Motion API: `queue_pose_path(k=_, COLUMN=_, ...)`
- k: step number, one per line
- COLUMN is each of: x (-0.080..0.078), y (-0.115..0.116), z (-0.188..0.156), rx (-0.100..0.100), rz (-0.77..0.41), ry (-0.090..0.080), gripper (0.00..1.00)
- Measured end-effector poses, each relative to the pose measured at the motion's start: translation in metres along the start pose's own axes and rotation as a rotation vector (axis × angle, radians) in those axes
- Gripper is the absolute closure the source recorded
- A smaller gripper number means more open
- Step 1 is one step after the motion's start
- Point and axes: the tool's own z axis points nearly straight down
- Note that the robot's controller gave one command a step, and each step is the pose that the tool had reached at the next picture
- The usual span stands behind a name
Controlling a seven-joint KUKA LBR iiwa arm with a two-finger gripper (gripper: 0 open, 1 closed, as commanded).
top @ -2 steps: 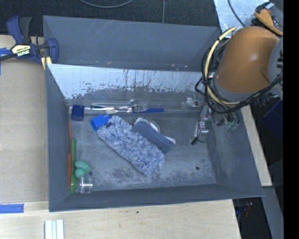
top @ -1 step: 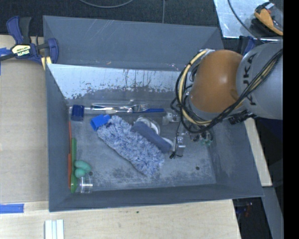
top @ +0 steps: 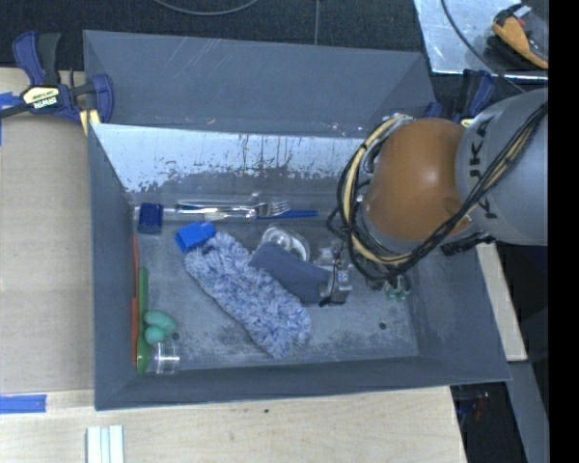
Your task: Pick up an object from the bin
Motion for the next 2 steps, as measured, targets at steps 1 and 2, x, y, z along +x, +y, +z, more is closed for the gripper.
queue_pose_path(k=1, x=0.0, y=0.0, z=0.0, rx=0.0, rz=0.0, ry=0.0, gripper=1.0)
queue_pose_path(k=2, x=0.0, y=0.0, z=0.0, rx=0.0, rz=-0.001, ry=0.0, gripper=1.0)
